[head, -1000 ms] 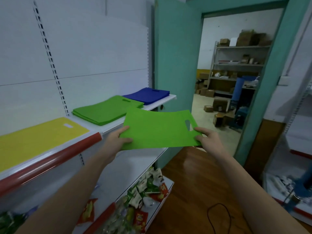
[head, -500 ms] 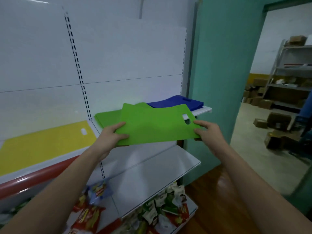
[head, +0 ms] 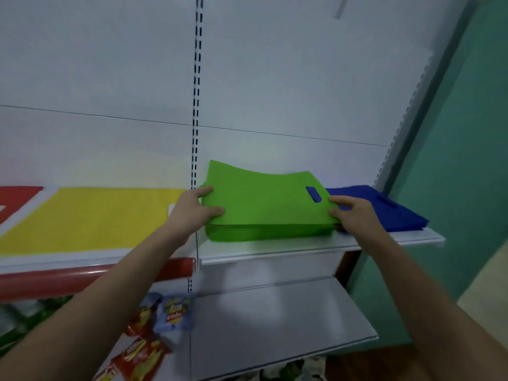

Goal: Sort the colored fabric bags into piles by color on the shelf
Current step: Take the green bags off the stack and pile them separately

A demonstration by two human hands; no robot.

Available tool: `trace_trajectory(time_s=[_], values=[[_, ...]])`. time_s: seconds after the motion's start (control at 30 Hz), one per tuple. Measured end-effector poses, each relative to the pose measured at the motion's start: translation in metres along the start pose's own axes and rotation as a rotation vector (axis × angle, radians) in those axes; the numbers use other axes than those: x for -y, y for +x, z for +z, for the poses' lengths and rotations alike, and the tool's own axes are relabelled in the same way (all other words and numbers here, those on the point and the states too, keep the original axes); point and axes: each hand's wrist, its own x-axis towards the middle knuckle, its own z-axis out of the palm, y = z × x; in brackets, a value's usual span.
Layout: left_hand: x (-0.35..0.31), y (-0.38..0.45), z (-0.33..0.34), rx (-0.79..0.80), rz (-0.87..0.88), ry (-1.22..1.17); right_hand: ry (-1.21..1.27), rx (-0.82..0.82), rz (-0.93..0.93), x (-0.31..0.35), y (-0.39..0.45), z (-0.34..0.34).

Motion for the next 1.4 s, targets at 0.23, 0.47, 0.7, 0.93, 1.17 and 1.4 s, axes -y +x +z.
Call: trace_trajectory(time_s=[0.23,0.47,0.7,0.93,1.17,1.4], values=[[0.006,0.016,0.012,-0.008,-0.101,0.385,-0.271,0.178,-0.064,-0.013,0.051,0.017],[0.013,0.027,0.028,0.012,-0.231,0.724,-0.498,0.413,-0.059,-0.028,0.082,0.025],[0.016,0.024,0.031,-0.127,-0.199,0.843,-0.395,0.413,-0.246,-0.011,0.091,0.031],[-0.002,-0.036,0.014,-0.373,-0.088,0.936,-0.073,0.706,-0.426,0.043,0.036,0.085],[-0.035,-0.155,-0.045,-0.585,-0.305,1.076,0.097,0.986,-0.647,0.097,-0.054,0.149],[-0.062,-0.284,-0.118,-0.801,-0.555,1.090,0.143,1.179,-0.889,0.181,-0.174,0.185]])
